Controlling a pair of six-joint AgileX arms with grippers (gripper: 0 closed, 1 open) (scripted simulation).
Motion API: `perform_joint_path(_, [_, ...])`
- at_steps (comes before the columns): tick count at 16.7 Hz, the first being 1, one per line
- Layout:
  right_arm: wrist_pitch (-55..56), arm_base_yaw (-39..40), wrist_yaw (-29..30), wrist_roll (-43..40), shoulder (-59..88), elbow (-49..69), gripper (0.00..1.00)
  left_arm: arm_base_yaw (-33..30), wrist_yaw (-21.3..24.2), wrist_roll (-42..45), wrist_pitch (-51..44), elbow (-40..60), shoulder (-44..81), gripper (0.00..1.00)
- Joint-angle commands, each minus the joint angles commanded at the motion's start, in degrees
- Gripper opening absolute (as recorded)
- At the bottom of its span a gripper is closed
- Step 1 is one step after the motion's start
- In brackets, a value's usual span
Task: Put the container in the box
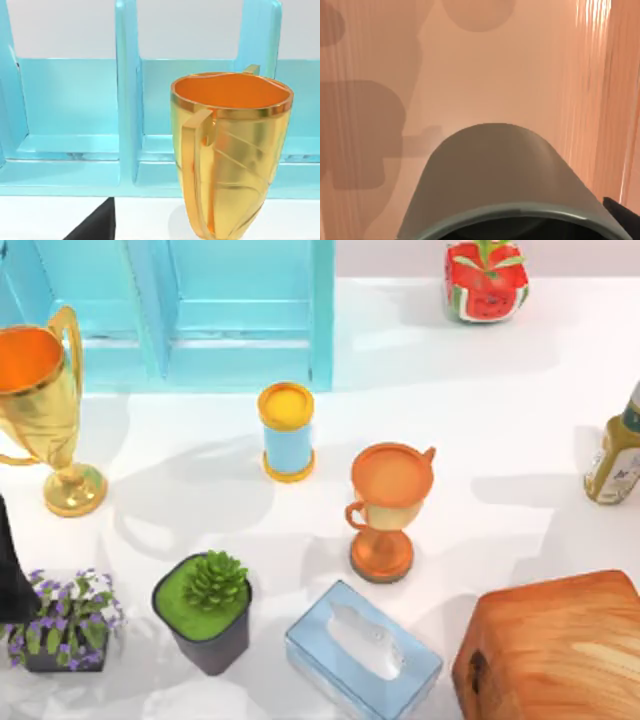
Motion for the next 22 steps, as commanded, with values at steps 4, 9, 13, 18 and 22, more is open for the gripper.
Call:
perform_joint_path(4, [-0.9, -0.8, 0.4, -0.8, -0.7, -0.8, 0.0, 0.0, 0.0, 0.0, 0.0, 0.0, 0.0, 1.0])
perform_joint_path(9, [3.6, -0.1, 0.4, -0.1, -0.6, -5.0, 0.0, 0.0, 0.0, 0.0, 0.0, 0.0, 0.0, 1.0])
perform_joint_path(13, [12.5, 0.4, 0.5, 0.4, -0.6, -13.7, 0.0, 0.0, 0.0, 0.0, 0.0, 0.0, 0.0, 1.0])
perform_joint_path(18, [13.7, 0.6, 0.5, 0.6, -0.3, -14.9, 0.0, 0.0, 0.0, 0.0, 0.0, 0.0, 0.0, 1.0])
perform_joint_path(22, [13.7, 0.6, 0.5, 0.6, -0.3, -14.9, 0.3, 0.0, 0.0, 0.0, 0.0, 0.0, 0.0, 1.0])
